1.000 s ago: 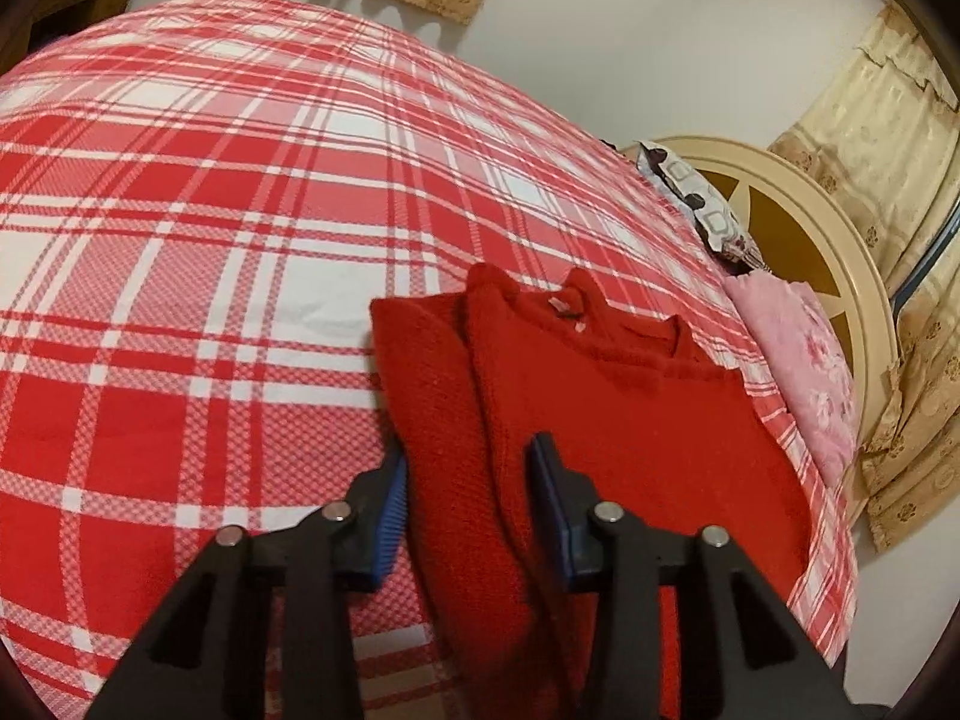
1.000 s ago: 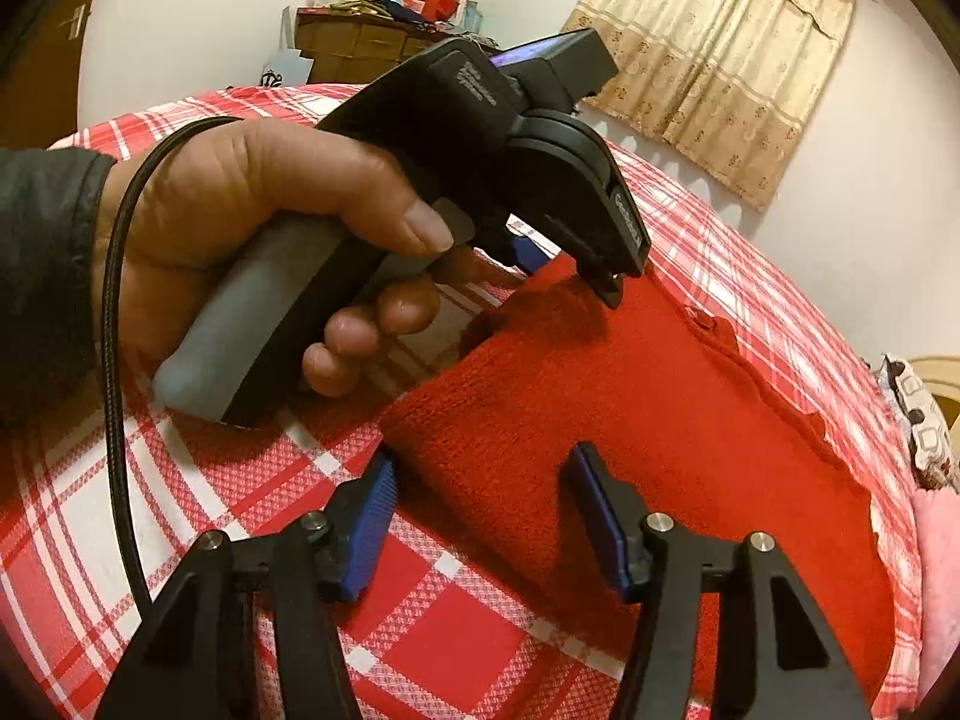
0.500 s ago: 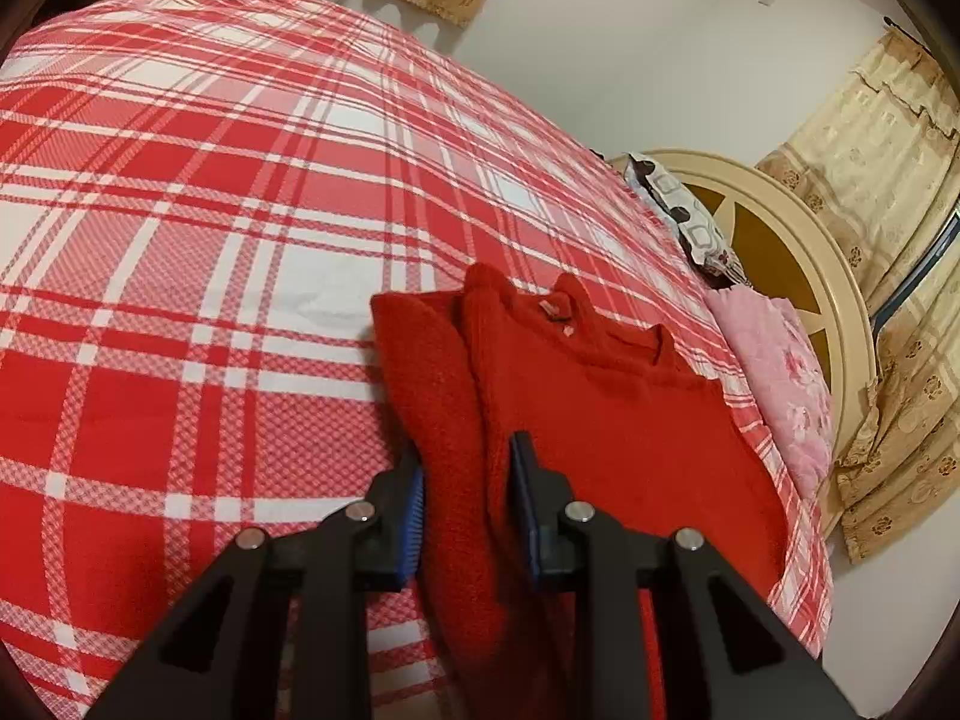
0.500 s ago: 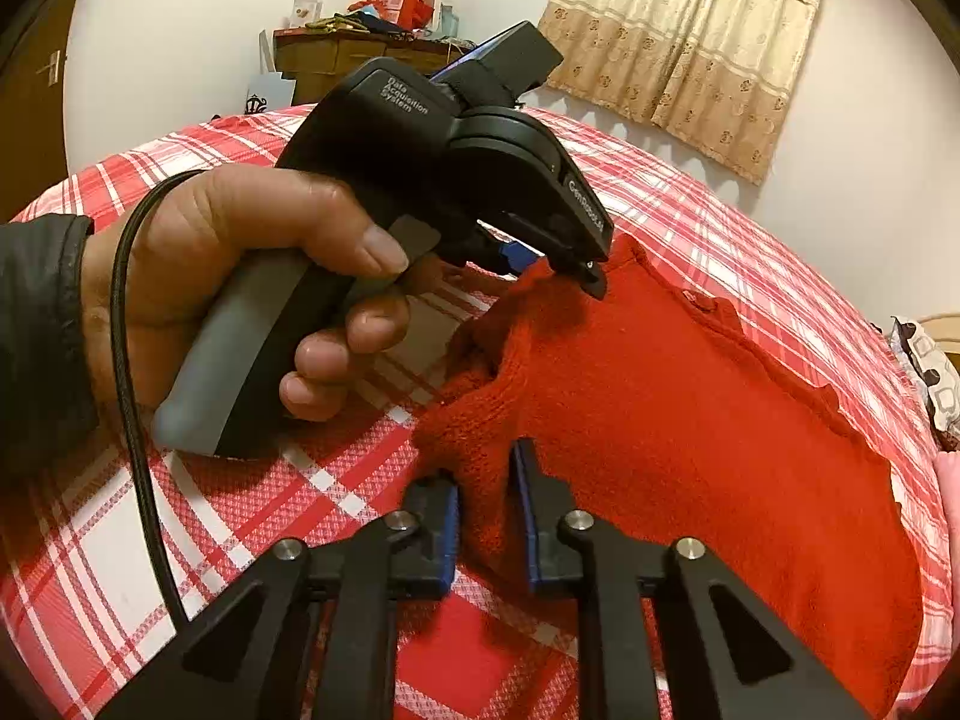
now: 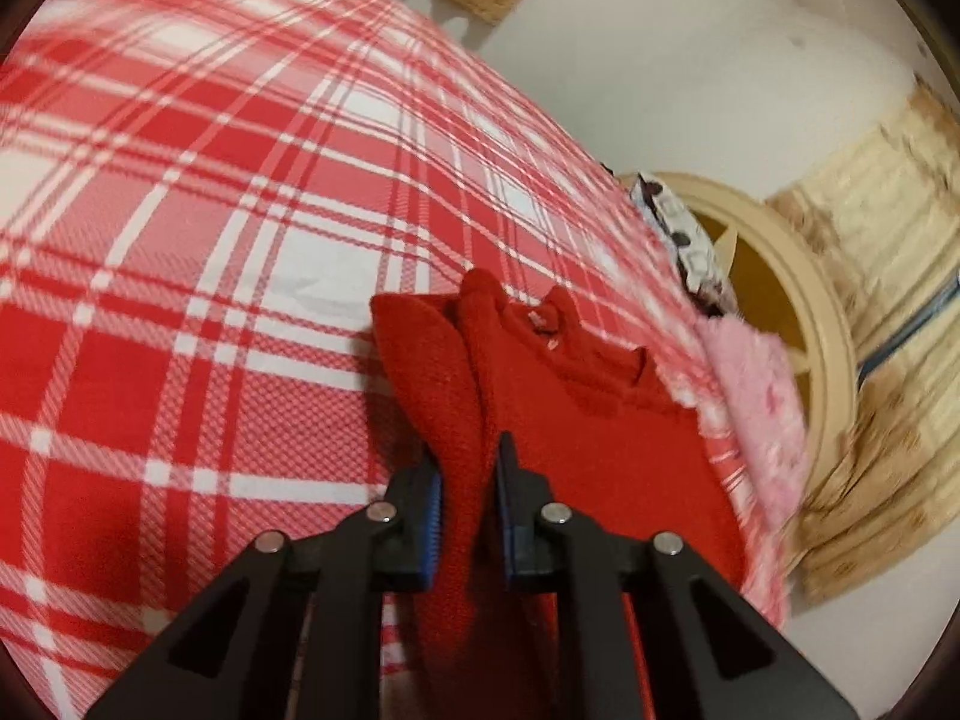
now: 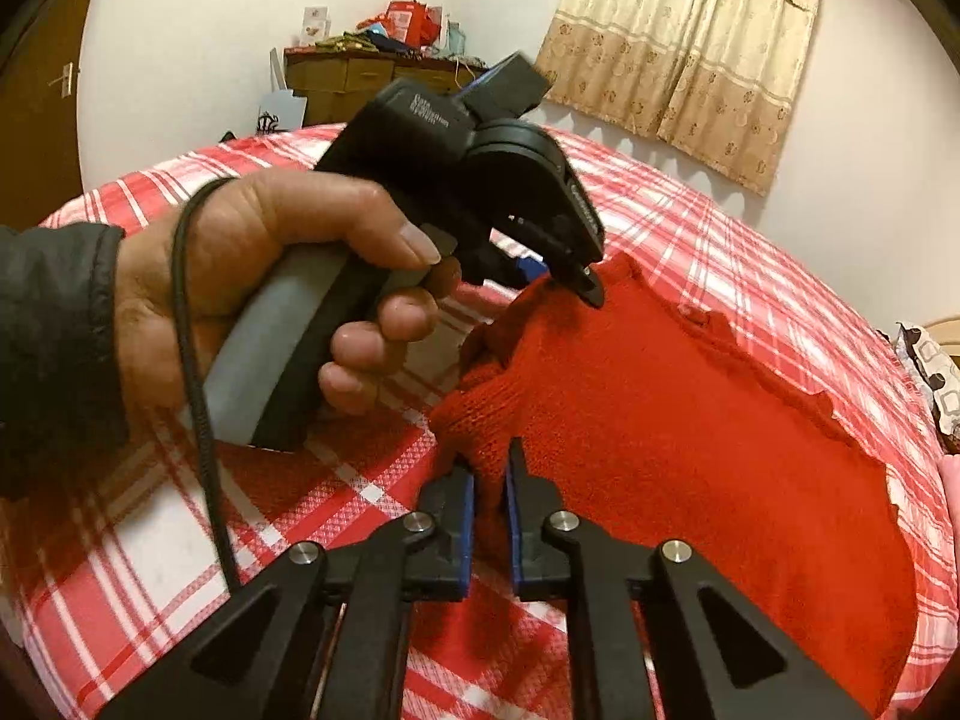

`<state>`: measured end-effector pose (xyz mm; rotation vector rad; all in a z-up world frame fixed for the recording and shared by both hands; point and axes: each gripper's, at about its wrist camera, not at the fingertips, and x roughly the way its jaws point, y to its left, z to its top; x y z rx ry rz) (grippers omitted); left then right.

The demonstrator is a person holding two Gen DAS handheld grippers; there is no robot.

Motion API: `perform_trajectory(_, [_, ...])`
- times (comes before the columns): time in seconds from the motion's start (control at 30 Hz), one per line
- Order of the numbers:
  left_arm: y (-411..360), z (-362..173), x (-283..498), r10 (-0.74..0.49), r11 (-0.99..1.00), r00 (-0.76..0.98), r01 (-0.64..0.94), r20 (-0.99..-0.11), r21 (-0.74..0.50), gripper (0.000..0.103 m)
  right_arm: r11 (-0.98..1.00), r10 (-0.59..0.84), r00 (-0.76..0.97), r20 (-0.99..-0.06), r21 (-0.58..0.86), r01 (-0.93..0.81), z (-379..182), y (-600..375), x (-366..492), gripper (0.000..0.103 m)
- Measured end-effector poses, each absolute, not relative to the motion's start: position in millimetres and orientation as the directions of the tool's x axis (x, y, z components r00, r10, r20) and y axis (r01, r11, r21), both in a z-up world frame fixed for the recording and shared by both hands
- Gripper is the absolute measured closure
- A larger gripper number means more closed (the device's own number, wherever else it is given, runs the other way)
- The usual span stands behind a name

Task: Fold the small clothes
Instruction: 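Grasp the folded cardigan end with the left gripper while the right gripper grasps it, then lift the held end with both grippers and fold it over the cardigan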

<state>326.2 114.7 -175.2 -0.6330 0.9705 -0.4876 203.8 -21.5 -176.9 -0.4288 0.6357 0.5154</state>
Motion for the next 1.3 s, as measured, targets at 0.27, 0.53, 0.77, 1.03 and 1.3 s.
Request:
perform_trajectory(0.27, [107.1, -160.5, 323.7, -0.649, 0.704, 0.483, 0.088, -0.588, -0.705, 0.088, 0.852, 0.340, 0.705, -0.622, -0.114, -0.511, -167.5, -65.7, 214.6, 0.096])
perform_trajectory(0.53, [72.2, -123.8, 321.7, -0.675, 0.684, 0.504, 0.152, -0.539, -0.714, 0.088, 0.872, 0.352, 0.739, -0.575, -0.085, -0.481, -152.9, -89.6, 204.0, 0.096])
perform_trajectory(0.77, [39.5, -106.7, 325.0, -0.695, 0.676, 0.494, 0.203, -0.522, -0.708, 0.088, 0.895, 0.350, 0.759, -0.549, -0.044, -0.445, -142.1, -120.5, 196.0, 0.096])
perform_trajectory(1.03, [5.4, -98.8, 332.0, -0.714, 0.672, 0.461, 0.240, -0.527, -0.701, 0.088, 0.913, 0.357, 0.761, -0.542, 0.032, -0.406, -139.4, -147.6, 200.0, 0.096])
perform_trajectory(1.3, [-26.4, -95.8, 337.1, -0.731, 0.661, 0.437, 0.260, -0.524, -0.704, 0.088, 0.930, 0.336, 0.776, -0.533, 0.057, -0.364, -133.9, -175.7, 199.3, 0.096])
